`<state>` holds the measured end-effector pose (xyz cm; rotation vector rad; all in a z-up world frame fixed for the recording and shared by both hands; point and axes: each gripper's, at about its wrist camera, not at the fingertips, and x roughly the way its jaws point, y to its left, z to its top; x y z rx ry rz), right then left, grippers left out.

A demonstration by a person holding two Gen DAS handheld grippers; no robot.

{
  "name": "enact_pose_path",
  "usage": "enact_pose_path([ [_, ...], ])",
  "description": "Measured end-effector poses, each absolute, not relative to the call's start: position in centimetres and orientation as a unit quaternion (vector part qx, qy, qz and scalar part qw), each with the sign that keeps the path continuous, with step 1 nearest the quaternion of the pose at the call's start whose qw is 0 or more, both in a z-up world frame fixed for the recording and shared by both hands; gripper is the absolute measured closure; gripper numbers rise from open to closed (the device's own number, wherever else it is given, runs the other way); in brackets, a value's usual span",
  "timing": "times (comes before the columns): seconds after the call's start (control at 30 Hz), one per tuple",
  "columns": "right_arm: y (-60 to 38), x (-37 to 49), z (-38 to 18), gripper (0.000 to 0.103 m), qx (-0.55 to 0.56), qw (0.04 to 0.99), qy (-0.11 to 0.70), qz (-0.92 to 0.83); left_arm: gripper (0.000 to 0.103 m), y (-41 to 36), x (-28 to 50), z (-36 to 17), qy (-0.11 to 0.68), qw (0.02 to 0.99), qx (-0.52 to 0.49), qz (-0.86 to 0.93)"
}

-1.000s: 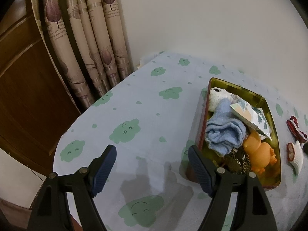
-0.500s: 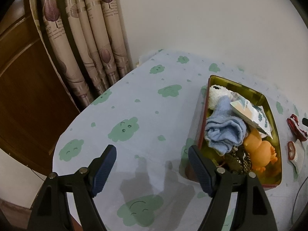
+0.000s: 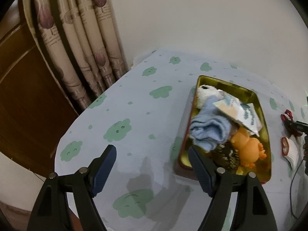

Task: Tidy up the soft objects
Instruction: 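Grasp the white printed cloth with red ruffle using the right tool, then grasp the white knit sock with the left tool while the right tool holds the cloth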

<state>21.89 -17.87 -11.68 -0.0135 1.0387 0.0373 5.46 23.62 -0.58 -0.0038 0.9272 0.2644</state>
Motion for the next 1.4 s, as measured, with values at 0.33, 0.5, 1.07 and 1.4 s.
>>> enact_pose_path([
  [0.33,-18.3,20.7,-11.9,0.049,0.005,0.882,0.471,0.031,0.024,17.2,6.9,0.4,0.446,0.891,0.043,0.072],
  [0.5,-18.9,19.5,-11.5,0.068,0.009,0.886,0.462,0.036,0.024,12.5,7.9,0.5,0.448,0.892,0.066,0.017],
  [1.07,-25.5,10.8,-12.0,0.067,0.040,0.895,0.444,-0.014,0.021,-4.6,11.7,-4.2,0.525,0.826,0.086,-0.185],
  [1.4,-25.2,10.8,-12.0,0.058,0.038,0.895,0.444,-0.005,0.021,-10.5,12.7,-6.6,0.551,0.792,0.128,-0.230],
])
